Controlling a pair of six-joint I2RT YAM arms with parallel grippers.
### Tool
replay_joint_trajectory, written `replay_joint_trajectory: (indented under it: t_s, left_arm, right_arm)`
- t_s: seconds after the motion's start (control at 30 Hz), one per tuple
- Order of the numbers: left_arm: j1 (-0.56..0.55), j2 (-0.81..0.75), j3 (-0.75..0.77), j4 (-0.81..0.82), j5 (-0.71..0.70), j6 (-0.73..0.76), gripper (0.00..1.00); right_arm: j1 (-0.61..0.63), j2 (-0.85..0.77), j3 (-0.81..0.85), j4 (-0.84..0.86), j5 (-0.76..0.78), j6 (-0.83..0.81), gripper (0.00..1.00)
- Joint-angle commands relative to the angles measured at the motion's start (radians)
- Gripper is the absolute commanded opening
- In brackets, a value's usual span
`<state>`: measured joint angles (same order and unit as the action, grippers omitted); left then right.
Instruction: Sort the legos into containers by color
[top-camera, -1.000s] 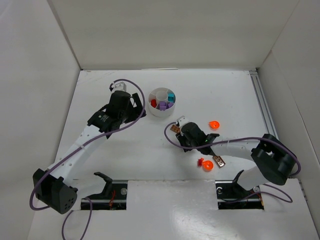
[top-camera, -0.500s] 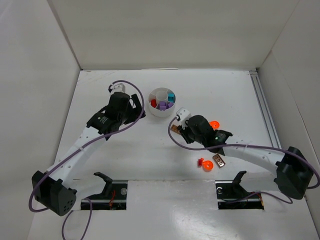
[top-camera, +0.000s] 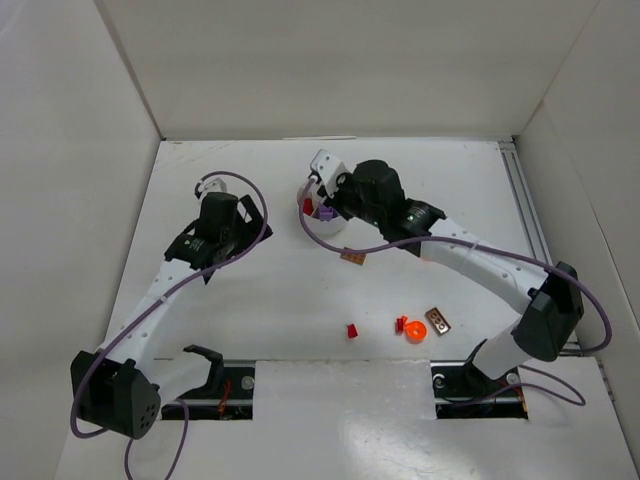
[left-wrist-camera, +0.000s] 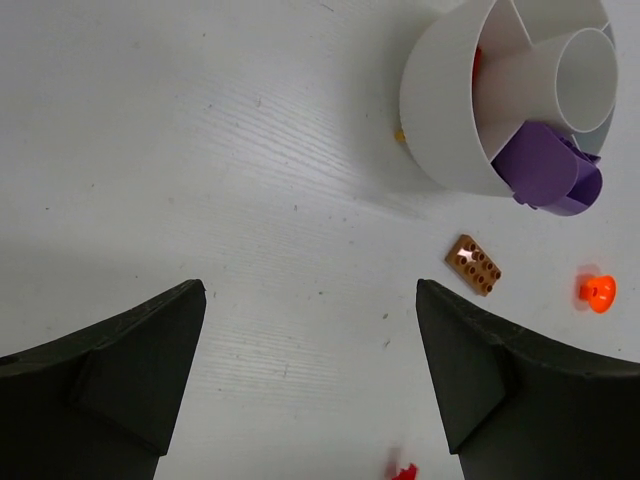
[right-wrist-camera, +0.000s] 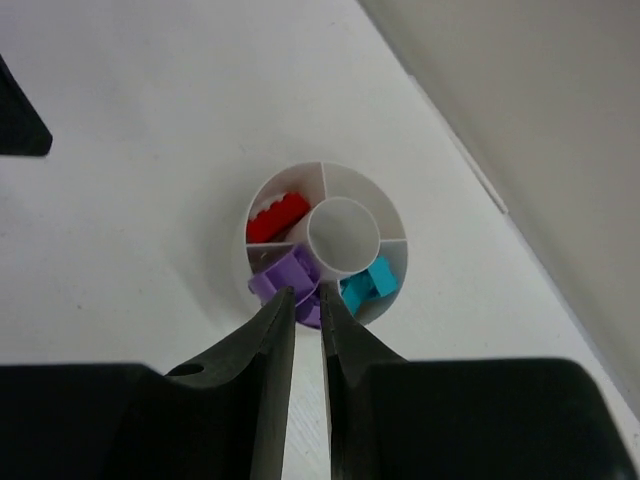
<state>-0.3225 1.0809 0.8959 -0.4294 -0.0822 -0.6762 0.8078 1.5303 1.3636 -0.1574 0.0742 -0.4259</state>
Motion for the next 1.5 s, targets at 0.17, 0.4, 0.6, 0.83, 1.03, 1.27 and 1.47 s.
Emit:
replay_joint_trajectory:
  t_s: [0.17, 0.4, 0.6, 0.83, 1.03, 1.27, 1.47]
  left_arm:
    - [0.01, -0.03, -0.024, 0.067, 0.091, -0.01, 0.84]
    - [-0.001, -0.03, -0.07, 0.087, 0.119, -0.01, 0.84]
    - [-0.038, -0.076, -0.104, 0.087, 0.11, -0.019, 0.84]
    - [-0.047, -0.107, -0.133, 0.078, 0.131, -0.019, 0.84]
    - [-0.047, -0.107, -0.143, 0.078, 0.131, -0.019, 0.84]
    - [-0.047, -0.116, -0.143, 0.078, 0.131, -0.019, 0.83]
    - [-0.047, -0.116, -0.143, 0.078, 0.131, -0.019, 0.83]
  right_arm:
    - [-0.044, -0.139, -0.282, -0.141, -0.167, -0.073, 0.31]
    - [0.12, -0.21, -0.483, -0.177, -0.342, -0.134, 0.51]
    - [0.205, -0.212, -0.632, -0.121, -0.467, -0.09, 0.53]
    - [0.335, -0.191, -0.687, -0.076, -0.459, -0.07, 0.6]
    - [0.38, -0.171, -0.696, -0.102, -0.47, -0.08, 0.63]
    - [0.389, -0.151, -0.707, -0.116, -0.47, -0.1, 0.64]
    - [0.398, -0.09, -0.716, -0.073, -0.458, -0.109, 0.64]
